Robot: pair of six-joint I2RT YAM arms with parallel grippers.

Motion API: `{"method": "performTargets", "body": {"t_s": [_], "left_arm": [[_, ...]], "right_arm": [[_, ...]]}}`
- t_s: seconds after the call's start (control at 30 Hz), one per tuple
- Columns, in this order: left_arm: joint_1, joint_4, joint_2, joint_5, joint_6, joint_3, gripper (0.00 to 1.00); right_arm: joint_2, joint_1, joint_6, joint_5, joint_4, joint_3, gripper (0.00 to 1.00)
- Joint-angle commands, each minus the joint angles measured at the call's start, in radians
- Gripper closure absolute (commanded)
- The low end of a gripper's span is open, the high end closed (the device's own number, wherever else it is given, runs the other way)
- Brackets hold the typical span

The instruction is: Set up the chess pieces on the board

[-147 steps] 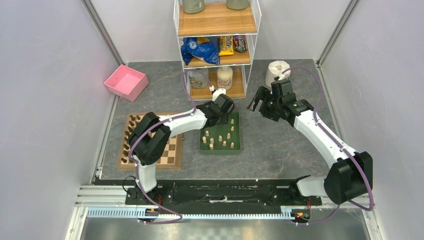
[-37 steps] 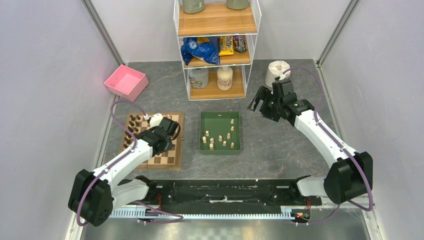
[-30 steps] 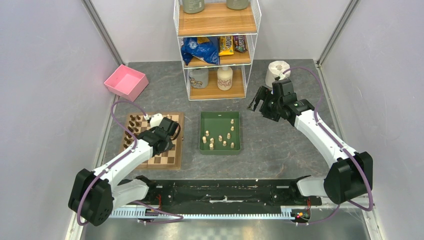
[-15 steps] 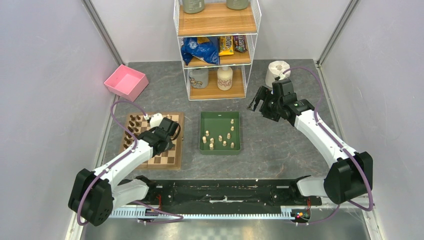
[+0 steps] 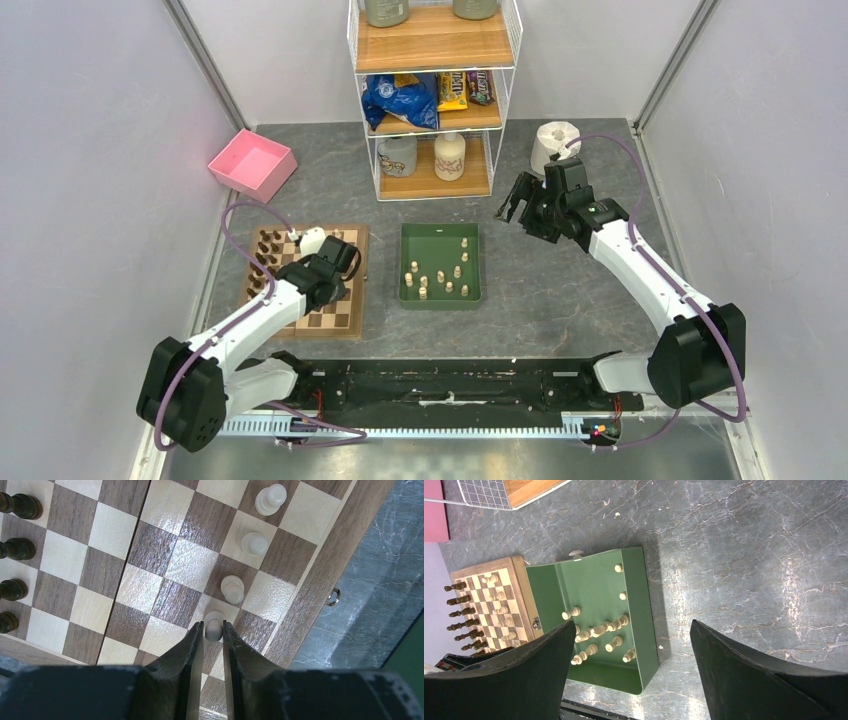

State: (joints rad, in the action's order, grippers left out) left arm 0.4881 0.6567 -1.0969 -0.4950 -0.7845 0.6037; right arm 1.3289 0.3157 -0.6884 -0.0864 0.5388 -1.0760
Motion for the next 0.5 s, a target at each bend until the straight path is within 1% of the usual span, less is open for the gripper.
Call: {"method": "performTargets", "body": {"t_s": [0.0,0.27,0.47], "left_arm": [[-0.005,-0.011,0.012,-0.016,-0.027,-0.005,0.72],[-0.005,0.011,0.027,-0.014,-0.026,0.011,0.65],[-0.005,0.060,0.091,-0.020,-0.015,0.052,0.58]], "right_arm": [[0.000,-0.006,0.001,-0.004,-0.018,-0.010,0.08],[0.003,-0.007,0.000,-0.004,-0.018,-0.012,0.07],[0.007,-0.006,0.002,-0.005,-0.018,-0.015,0.07]]}}
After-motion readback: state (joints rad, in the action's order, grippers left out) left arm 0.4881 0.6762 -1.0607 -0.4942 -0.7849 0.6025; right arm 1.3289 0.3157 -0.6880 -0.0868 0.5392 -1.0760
